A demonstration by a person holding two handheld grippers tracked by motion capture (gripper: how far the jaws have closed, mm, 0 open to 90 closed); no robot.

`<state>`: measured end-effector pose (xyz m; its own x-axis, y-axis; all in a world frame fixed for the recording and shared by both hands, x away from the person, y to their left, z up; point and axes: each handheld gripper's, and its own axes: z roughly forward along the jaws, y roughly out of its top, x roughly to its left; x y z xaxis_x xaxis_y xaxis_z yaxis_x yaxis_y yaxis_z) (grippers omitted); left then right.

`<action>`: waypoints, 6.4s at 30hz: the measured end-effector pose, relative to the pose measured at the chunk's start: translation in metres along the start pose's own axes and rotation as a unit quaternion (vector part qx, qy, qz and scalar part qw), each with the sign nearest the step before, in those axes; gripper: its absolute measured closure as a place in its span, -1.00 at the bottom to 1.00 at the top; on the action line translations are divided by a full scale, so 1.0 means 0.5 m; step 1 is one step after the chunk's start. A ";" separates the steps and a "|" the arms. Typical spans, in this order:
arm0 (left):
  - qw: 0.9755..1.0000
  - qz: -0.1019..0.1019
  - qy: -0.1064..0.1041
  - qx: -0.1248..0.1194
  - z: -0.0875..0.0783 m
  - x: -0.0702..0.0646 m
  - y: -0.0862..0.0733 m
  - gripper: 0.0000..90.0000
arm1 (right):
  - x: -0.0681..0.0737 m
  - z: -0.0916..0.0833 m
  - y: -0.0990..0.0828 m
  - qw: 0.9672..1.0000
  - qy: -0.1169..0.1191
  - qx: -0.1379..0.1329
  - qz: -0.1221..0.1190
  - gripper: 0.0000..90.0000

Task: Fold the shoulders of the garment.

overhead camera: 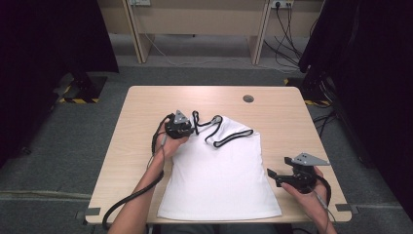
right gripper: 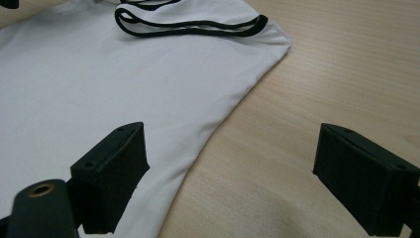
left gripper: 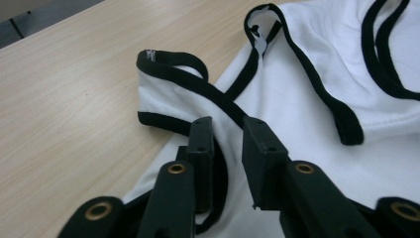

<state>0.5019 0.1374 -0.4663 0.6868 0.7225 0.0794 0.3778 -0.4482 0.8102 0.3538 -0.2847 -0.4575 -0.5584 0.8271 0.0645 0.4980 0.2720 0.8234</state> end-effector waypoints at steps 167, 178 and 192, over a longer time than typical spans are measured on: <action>0.982 0.133 -0.126 0.041 -0.033 -0.124 0.034 0.86 | 0.097 0.180 0.207 0.948 0.107 0.092 -0.286 0.84; 0.977 0.140 -0.151 0.059 -0.023 -0.138 0.022 0.71 | 0.123 0.219 0.168 0.932 0.139 0.135 -0.305 0.65; 0.978 0.139 -0.138 0.069 -0.035 -0.126 0.021 0.35 | 0.109 0.229 0.180 0.957 0.143 0.101 -0.232 0.21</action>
<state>0.4519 0.0964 -0.4525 0.9092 0.4017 0.1092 0.2203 -0.6871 0.6924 0.4442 -0.1588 -0.4444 -0.8943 0.4345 -0.1065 0.2550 0.6906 0.6768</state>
